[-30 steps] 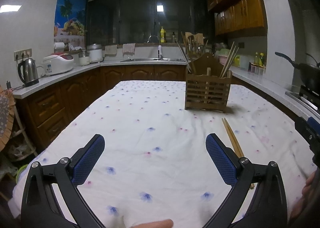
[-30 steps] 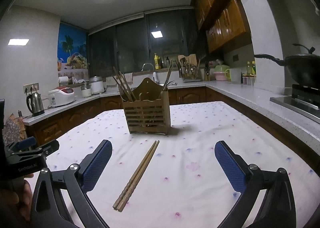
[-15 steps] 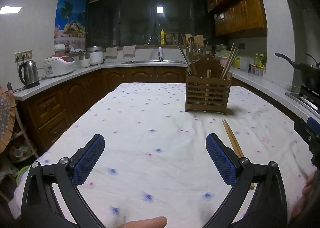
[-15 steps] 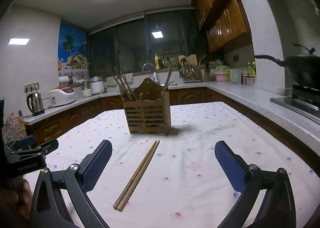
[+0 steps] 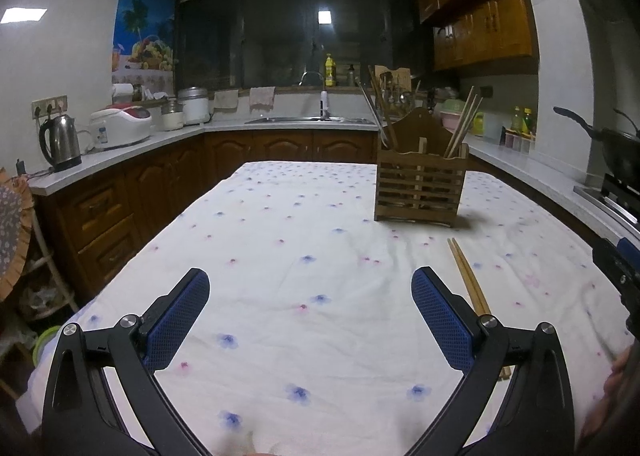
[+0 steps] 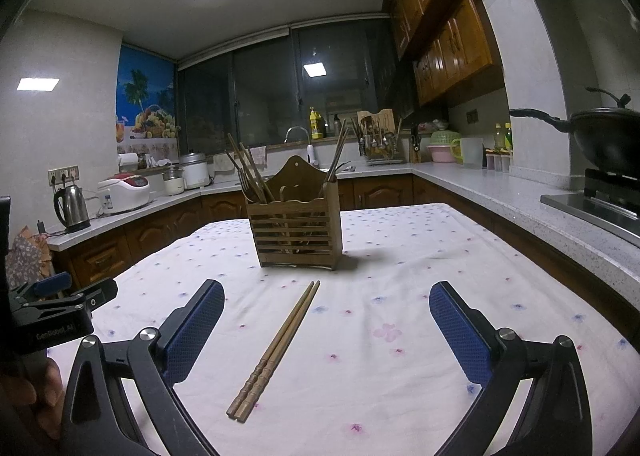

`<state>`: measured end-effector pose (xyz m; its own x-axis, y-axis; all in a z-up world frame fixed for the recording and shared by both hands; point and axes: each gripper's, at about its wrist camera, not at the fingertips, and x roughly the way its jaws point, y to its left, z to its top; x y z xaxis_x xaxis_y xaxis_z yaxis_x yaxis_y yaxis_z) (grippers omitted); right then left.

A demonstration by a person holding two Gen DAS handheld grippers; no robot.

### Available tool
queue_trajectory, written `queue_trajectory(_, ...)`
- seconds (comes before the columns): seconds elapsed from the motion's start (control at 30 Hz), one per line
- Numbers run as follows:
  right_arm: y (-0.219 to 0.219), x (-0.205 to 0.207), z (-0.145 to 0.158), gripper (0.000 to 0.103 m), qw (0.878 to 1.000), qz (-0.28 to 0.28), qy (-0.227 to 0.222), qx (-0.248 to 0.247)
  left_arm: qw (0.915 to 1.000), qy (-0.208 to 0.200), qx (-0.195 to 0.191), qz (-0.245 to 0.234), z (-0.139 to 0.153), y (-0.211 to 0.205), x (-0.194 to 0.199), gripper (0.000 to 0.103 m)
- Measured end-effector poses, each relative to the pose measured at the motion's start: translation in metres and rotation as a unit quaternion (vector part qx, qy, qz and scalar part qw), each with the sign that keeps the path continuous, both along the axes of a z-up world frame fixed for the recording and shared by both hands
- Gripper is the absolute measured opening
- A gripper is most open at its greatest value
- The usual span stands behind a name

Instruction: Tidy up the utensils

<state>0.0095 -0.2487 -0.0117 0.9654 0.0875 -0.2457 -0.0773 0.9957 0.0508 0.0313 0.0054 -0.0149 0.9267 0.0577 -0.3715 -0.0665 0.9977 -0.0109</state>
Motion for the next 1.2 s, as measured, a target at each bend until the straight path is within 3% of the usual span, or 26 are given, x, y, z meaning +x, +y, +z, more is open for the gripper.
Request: queue_trajectory(1.2, 0.0064, -0.0019, -0.0003, 0.103, 1.0, 0.003, 0.0, 0.001, 1.0, 0.003, 0.002, -0.007, 0.0007, -0.002, 0.0016, 0.103)
